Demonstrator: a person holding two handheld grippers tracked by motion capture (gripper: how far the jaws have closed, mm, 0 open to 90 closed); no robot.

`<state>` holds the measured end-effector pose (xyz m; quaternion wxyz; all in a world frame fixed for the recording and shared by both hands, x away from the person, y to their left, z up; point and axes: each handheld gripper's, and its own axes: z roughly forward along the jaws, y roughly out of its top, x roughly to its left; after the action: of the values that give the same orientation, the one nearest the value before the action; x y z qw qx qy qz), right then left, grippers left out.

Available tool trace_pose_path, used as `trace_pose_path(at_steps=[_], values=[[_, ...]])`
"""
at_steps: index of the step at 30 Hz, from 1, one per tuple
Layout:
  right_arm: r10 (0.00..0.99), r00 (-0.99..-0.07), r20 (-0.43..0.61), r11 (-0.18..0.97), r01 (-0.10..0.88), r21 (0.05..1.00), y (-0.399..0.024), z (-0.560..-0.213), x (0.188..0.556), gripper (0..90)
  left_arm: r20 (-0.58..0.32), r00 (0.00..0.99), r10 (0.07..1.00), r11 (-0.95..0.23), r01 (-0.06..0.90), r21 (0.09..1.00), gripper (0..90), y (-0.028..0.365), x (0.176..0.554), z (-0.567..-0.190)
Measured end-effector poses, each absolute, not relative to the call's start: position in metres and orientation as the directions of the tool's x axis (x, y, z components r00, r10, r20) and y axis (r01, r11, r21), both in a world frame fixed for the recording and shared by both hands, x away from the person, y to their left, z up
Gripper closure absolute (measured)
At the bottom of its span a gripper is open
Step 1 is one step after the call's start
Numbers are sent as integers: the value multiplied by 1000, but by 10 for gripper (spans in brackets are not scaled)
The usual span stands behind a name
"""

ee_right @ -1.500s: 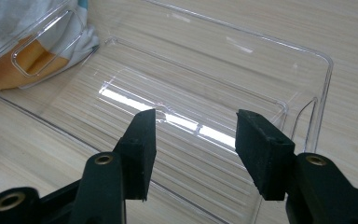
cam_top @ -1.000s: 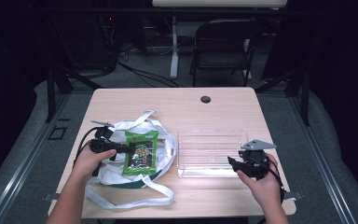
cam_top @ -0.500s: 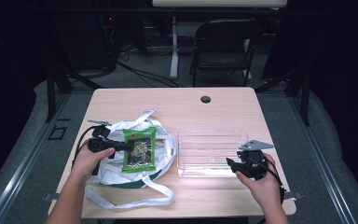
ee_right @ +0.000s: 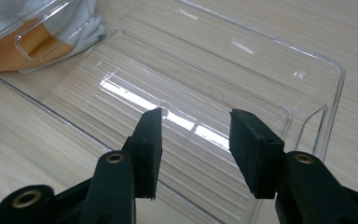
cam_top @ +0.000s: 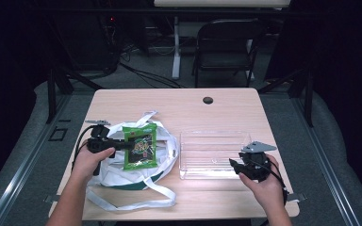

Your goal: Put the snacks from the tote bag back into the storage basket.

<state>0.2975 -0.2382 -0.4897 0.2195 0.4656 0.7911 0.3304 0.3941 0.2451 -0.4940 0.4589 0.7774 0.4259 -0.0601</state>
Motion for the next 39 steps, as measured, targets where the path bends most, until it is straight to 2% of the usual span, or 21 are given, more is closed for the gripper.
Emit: trace_pose_path(at_steps=[24, 39], values=[[867, -494, -69, 387, 579, 717, -238, -490, 298, 571, -342, 710, 616, -214, 568, 795, 724, 236, 380, -466], [863, -498, -81, 398, 573, 716, -238, -491, 298, 569, -314, 735, 601, -211, 525, 825, 725, 226, 370, -453]])
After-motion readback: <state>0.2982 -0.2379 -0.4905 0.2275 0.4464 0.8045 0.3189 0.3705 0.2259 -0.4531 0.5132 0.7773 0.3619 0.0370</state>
